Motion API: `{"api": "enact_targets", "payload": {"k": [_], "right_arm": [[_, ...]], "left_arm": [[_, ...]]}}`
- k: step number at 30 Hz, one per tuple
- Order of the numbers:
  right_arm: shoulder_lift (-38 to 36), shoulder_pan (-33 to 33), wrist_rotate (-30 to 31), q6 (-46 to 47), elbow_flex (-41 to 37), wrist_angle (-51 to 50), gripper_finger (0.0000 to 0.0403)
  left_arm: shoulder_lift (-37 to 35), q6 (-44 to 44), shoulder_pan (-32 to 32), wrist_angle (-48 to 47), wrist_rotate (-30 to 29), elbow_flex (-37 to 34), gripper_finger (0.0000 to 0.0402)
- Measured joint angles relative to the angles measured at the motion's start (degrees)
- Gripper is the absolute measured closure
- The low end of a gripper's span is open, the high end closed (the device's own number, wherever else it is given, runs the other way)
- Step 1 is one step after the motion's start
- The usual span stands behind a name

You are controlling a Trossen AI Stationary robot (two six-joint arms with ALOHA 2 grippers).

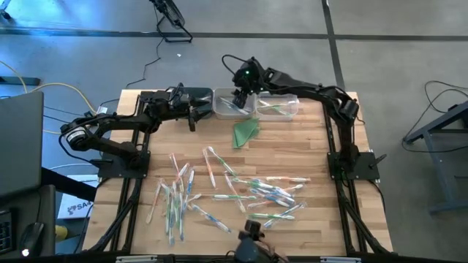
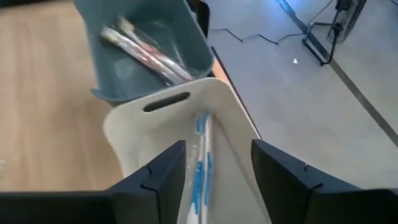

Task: Pick & Place Toothbrushes
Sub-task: Put the orange toothbrush into the dark blue bin

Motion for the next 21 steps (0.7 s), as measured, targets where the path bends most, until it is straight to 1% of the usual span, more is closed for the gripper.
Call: {"api": "enact_targets", "payload": {"k": [2,5,9,13,17,21], "right_arm": [[-0.7,0.0,-0.7,0.4,0.0,-0.6,0.0237],[-1.3,0.0,-3.7,-0.5,0.0,-3.5,0.0249],[-1.3,-0.2,-10.3,-1.9,-0.7,-5.4,0.0272],[-1.3,-1.3,-16.8,1.7,-2.5,-5.4,0.0300],[-1.9,-3.0,-24.7,3.5,-4.6,-4.3,0.0325],[-2.7,-3.7,-29.3,4.3,-7.1,-2.0,0.0343]], "left_arm": [[0.0,0.0,0.0,-0.5,0.0,0.0,0.0210],[0.0,0.0,0.0,-0.9,0.0,0.0,0.0210],[0.0,0.0,0.0,-2.3,0.0,0.0,0.0210],[0.0,0.0,0.0,-3.4,0.0,0.0,0.0210],[0.0,-0.1,0.0,-5.1,0.1,0.0,0.0210],[0.0,-0.1,0.0,-6.7,0.1,0.0,0.0210]]}}
